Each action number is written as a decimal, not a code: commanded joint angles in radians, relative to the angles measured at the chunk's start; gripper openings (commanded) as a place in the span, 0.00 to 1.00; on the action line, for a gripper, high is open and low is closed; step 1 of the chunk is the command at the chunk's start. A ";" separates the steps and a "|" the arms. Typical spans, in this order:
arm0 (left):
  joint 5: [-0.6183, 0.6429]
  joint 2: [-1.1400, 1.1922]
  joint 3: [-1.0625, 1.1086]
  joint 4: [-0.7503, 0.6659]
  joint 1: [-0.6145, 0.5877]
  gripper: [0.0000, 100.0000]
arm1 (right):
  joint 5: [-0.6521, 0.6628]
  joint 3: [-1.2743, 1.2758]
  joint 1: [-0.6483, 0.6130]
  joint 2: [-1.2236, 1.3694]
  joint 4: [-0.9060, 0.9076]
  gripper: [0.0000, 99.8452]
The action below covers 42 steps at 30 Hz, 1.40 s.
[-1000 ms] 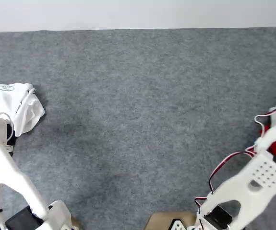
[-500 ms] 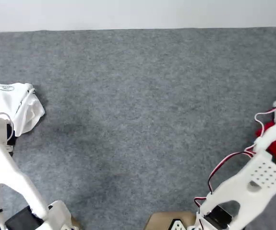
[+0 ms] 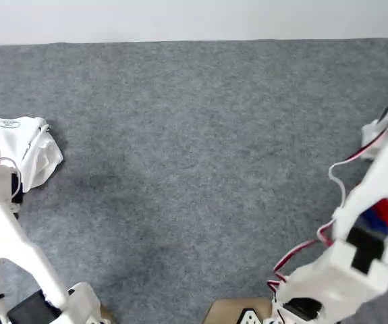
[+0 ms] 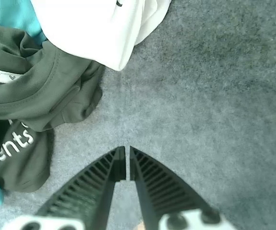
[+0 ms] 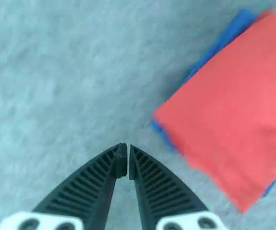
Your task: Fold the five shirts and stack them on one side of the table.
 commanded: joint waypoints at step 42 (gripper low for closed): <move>-0.020 0.476 -0.653 -0.253 0.313 0.00 | -0.124 0.674 -0.025 -0.464 0.045 0.01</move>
